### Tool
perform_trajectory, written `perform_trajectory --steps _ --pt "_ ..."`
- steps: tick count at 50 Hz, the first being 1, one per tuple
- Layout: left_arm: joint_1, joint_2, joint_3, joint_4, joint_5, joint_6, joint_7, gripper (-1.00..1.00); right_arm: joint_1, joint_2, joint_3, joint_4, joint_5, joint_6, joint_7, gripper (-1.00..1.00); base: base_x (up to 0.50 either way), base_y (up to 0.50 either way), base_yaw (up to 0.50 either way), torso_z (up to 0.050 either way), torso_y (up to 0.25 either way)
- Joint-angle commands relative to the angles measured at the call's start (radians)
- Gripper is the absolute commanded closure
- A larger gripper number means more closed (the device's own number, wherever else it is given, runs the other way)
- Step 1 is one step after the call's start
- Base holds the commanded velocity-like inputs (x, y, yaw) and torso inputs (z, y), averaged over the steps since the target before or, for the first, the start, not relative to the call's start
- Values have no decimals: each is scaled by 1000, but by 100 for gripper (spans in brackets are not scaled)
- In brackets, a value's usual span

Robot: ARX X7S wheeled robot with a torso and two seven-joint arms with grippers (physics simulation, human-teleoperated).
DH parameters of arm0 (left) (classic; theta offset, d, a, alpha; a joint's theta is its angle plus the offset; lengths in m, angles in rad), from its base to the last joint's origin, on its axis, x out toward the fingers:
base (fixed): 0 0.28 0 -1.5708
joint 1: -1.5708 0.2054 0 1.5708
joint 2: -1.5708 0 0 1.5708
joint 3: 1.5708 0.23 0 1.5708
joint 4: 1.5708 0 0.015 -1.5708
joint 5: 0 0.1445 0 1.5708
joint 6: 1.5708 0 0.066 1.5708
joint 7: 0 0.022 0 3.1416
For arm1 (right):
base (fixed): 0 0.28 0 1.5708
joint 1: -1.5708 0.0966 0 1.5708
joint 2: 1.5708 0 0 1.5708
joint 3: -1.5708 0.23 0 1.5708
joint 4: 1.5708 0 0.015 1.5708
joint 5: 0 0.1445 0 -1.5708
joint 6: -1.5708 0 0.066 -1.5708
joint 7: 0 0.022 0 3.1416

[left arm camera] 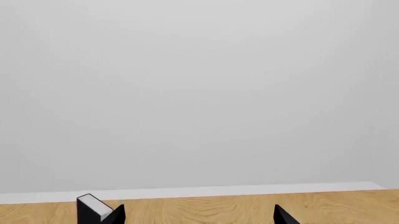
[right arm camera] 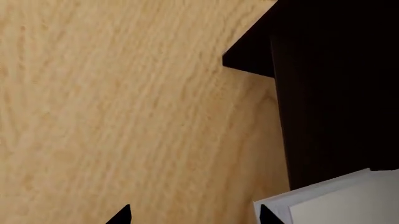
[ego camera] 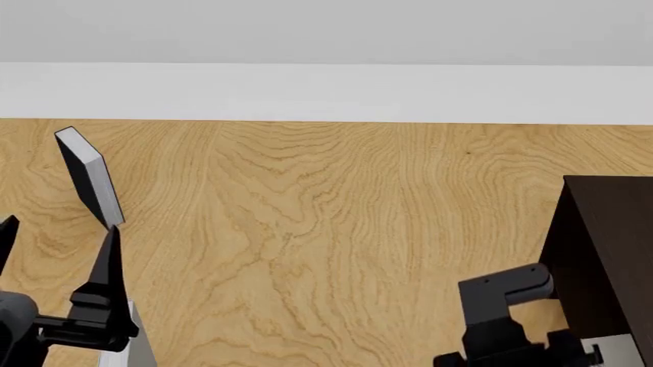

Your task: Pick up the book on the right and place it on the cabinet shelf.

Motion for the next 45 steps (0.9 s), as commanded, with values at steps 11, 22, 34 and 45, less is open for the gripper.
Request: perform_trajectory --steps 11,22,34,45 --pt "-6 1 9 -16 7 2 -4 -100 57 30 -15 75 -75 -5 23 -100 0 0 -2 0 1" --pt "-7 -1 13 -14 7 -1 -7 -100 47 86 -1 -41 -73 82 99 -100 0 0 -3 0 0" --pt "-7 -5 14 -13 7 0 -10 -100 146 5 -70 257 -149 -69 10 -100 0 0 -3 1 1" --pt "-5 -9 16 -8 8 -2 -14 -100 160 -79 -66 496 -220 -225 -79 -100 0 0 -3 0 0"
